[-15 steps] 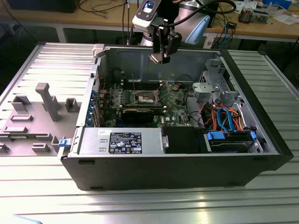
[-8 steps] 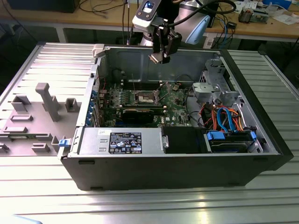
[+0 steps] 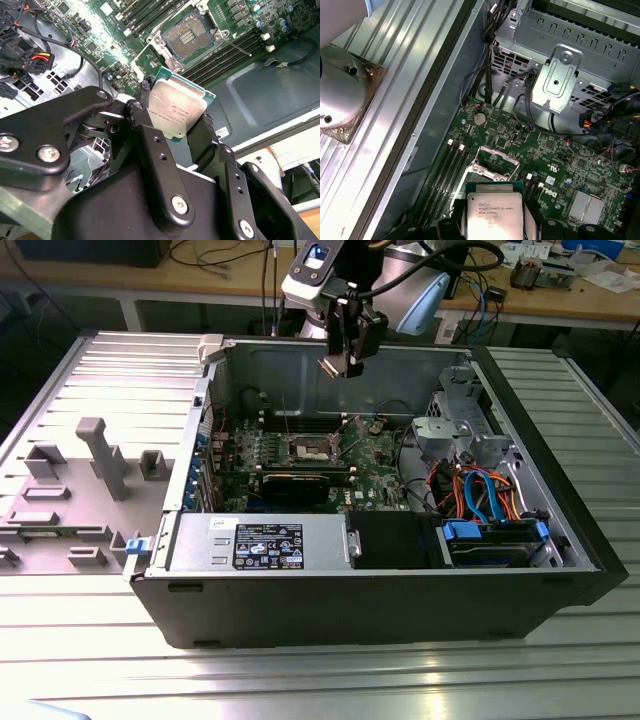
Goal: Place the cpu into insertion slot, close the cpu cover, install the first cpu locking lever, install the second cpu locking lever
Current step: 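Place the cpu into insertion slot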
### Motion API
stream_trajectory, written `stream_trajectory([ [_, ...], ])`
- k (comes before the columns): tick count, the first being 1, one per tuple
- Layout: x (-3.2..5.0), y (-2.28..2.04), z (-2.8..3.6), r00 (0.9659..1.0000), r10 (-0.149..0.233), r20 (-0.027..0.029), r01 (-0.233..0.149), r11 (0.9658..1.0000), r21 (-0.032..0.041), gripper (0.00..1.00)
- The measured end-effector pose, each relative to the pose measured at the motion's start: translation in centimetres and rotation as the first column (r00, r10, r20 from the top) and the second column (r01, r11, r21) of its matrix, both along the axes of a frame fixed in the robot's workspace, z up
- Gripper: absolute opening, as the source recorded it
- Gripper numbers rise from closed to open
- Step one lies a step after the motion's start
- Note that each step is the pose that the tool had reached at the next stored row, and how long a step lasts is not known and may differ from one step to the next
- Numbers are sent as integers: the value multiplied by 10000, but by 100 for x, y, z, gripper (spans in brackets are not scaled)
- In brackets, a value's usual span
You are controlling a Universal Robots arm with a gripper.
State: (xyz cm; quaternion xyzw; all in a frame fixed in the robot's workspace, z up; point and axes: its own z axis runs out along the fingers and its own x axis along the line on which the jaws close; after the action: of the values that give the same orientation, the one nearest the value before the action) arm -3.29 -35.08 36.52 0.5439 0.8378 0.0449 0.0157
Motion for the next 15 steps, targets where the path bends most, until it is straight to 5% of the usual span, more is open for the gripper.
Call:
stream_trajectory([
  [15, -6, 0, -36, 9999, -100, 0, 100, 9999, -31, 55],
])
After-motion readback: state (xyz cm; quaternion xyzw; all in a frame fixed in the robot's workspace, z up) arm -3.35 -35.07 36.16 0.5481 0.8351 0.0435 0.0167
